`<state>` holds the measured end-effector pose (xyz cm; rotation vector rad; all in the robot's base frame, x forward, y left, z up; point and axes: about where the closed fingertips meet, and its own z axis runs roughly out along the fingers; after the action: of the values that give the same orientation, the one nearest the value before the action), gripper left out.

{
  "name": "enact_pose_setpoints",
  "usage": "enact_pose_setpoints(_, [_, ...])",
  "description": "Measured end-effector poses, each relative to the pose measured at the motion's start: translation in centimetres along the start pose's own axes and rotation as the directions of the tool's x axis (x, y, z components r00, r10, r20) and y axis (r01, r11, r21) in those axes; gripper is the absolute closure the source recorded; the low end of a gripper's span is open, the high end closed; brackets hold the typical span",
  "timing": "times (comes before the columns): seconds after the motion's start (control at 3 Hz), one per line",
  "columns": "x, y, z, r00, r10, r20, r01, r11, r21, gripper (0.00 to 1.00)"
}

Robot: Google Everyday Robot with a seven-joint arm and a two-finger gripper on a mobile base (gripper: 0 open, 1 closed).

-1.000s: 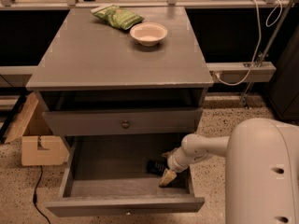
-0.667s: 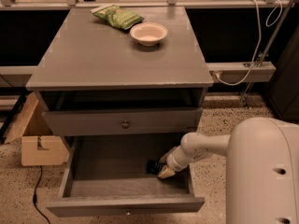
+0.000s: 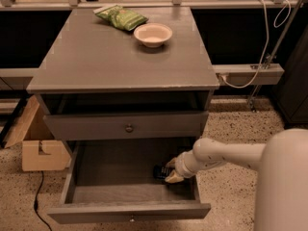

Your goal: Pick rxbar blueberry from middle drawer and place on counter

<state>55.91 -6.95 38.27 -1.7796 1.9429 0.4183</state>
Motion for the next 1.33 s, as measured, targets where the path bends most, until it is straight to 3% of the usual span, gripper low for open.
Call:
enact_pose_setpoints(0.33, [-2.1,0.8,-4.7,0.993,-0.072,0.095,0.066,0.9959,0.062,1.0])
enact_pose_setpoints(0.67, [-2.5,1.5,-9.8,0.976,-0.126,0.179,0.105,0.9867,0.124,1.0])
enact_pose_setpoints(1.33, [-3.1,2.0,-10.7,0.97,-0.14,0.199,0.116,0.9847,0.13,1.0])
